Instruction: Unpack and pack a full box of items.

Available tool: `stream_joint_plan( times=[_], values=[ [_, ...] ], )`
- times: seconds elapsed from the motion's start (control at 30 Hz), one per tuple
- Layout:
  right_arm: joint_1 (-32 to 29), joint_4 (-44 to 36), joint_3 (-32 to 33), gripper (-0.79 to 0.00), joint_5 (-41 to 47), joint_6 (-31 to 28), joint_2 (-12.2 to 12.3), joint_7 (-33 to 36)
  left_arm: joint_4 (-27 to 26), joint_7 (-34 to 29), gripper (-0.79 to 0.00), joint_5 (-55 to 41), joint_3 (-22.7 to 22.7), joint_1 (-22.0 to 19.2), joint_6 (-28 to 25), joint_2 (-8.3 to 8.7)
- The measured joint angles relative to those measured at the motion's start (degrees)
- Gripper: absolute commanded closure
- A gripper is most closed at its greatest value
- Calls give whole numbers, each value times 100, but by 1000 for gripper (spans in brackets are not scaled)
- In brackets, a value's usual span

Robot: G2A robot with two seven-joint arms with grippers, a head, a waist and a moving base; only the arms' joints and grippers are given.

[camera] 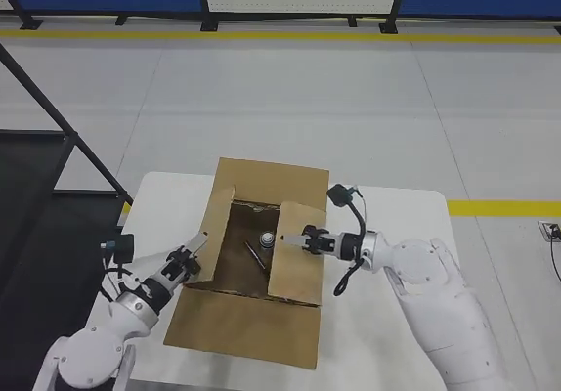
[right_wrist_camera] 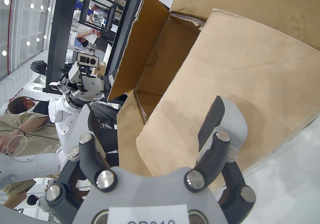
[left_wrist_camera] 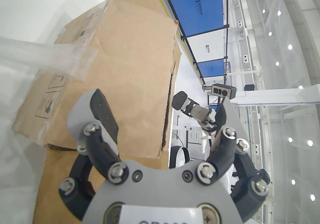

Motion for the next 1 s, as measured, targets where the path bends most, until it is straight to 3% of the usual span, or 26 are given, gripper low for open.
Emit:
stream_joint_plan(
  times=[0.47,1.0],
  values=[
    [298,161,-556,-785,-711,-142,0,-358,497,103,-785,-102,469,-453,670,-43],
    [528,474,-826,-785,-611,27,11,-217,582,182,-785,-68,682,-565,818,-57]
  ],
)
